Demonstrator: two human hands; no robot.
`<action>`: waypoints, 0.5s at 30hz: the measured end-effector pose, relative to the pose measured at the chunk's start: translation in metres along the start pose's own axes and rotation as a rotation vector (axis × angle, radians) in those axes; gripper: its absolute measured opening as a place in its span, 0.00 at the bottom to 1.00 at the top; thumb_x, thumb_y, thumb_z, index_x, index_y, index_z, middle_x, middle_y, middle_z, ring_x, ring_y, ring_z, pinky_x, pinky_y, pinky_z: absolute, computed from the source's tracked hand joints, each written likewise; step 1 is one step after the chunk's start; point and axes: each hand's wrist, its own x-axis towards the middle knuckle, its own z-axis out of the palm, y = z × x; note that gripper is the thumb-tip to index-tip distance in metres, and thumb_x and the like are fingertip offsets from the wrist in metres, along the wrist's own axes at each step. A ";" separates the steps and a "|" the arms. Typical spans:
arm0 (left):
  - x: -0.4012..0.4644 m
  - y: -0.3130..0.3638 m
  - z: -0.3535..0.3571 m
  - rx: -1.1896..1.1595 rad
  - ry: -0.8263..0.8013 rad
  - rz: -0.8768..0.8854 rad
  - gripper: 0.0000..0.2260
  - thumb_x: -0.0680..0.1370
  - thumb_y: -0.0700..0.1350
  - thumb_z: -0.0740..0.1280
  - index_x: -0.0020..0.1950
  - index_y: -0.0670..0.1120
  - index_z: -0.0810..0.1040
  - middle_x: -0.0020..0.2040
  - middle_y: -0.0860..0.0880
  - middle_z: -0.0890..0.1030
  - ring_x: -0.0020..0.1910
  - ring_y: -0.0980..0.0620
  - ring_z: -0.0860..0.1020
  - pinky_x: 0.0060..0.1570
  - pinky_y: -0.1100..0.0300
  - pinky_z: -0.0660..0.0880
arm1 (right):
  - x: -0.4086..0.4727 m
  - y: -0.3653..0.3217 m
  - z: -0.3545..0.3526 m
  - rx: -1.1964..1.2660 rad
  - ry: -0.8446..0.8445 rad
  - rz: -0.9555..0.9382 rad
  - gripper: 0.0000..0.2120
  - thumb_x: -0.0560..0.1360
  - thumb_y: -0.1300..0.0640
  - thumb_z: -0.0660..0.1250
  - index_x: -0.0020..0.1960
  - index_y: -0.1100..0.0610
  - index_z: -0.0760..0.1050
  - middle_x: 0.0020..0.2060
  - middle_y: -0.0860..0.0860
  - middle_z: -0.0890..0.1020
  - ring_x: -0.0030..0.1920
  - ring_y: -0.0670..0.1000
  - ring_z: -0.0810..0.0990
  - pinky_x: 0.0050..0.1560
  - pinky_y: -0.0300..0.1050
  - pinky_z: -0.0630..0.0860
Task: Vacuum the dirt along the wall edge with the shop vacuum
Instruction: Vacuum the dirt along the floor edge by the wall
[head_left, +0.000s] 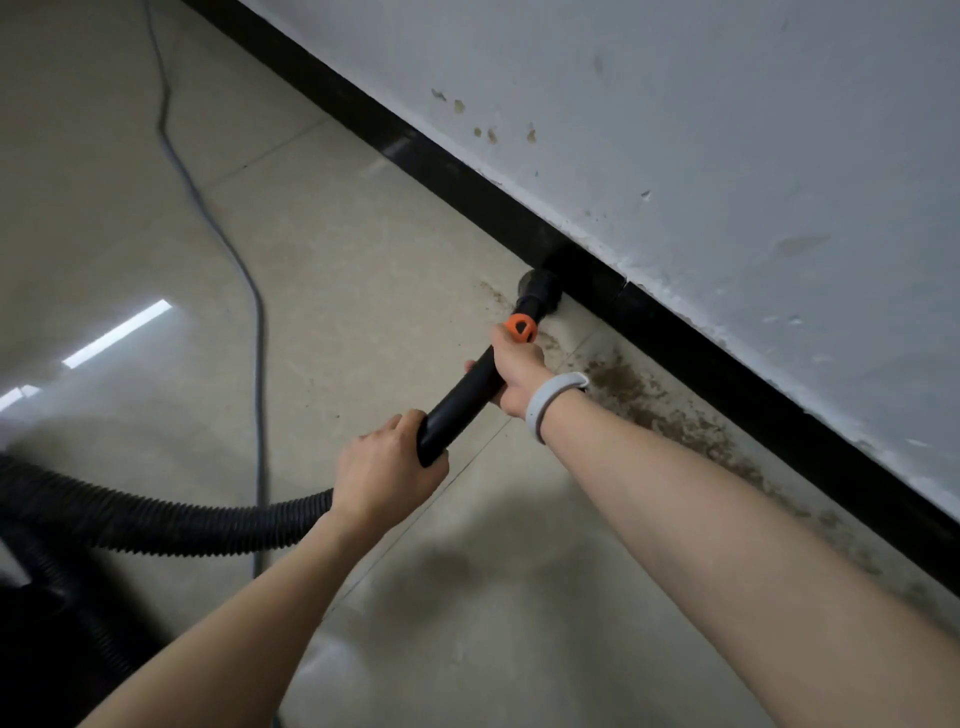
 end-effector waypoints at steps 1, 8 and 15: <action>0.000 0.003 0.000 -0.005 -0.008 -0.037 0.11 0.73 0.50 0.65 0.53 0.46 0.74 0.44 0.49 0.79 0.39 0.44 0.78 0.35 0.58 0.68 | 0.002 -0.005 0.005 -0.027 -0.032 0.003 0.15 0.79 0.54 0.61 0.63 0.58 0.62 0.45 0.55 0.74 0.32 0.52 0.78 0.35 0.47 0.78; -0.003 -0.008 -0.010 -0.015 -0.015 -0.204 0.11 0.73 0.50 0.65 0.52 0.47 0.70 0.39 0.51 0.75 0.38 0.45 0.76 0.39 0.53 0.74 | 0.004 -0.011 0.046 -0.170 -0.191 -0.001 0.12 0.79 0.54 0.61 0.57 0.60 0.62 0.39 0.54 0.73 0.31 0.52 0.77 0.46 0.52 0.78; -0.024 -0.032 -0.015 0.076 -0.073 -0.208 0.10 0.73 0.49 0.65 0.50 0.48 0.67 0.37 0.53 0.72 0.33 0.48 0.71 0.32 0.58 0.64 | -0.004 0.022 0.061 -0.139 -0.137 -0.022 0.21 0.79 0.55 0.60 0.68 0.61 0.60 0.52 0.56 0.73 0.29 0.50 0.76 0.35 0.46 0.77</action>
